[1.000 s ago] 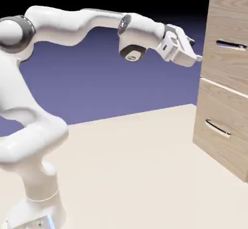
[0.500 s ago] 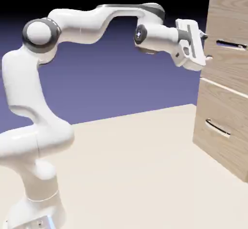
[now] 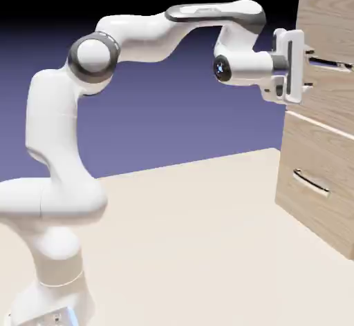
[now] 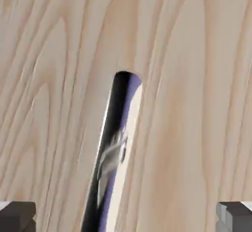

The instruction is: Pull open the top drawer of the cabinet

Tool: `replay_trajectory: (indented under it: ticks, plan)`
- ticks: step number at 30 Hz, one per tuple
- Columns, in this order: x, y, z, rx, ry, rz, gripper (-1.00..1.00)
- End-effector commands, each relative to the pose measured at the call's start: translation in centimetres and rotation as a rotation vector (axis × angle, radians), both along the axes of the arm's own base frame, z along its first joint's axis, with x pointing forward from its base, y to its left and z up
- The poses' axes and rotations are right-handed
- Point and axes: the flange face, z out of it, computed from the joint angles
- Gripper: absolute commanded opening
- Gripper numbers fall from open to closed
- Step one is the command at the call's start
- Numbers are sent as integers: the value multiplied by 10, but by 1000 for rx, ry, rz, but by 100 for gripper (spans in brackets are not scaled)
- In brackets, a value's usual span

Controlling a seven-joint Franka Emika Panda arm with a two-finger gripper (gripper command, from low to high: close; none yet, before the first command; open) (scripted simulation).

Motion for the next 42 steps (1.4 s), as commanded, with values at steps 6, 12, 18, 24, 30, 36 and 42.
replay_trajectory:
  ticks: [6,12,18,24,30,36,42]
  plan:
    - [22,5,4,89,-31,4,0]
    - [59,3,2,96,-29,1,0]
    - [35,3,2,96,-29,1,-100]
    - [-1,3,2,96,-29,1,-100]
    - [-31,3,2,96,-29,1,-100]
    - [-55,3,2,96,-29,1,-100]
    - [-78,3,2,96,-29,1,-100]
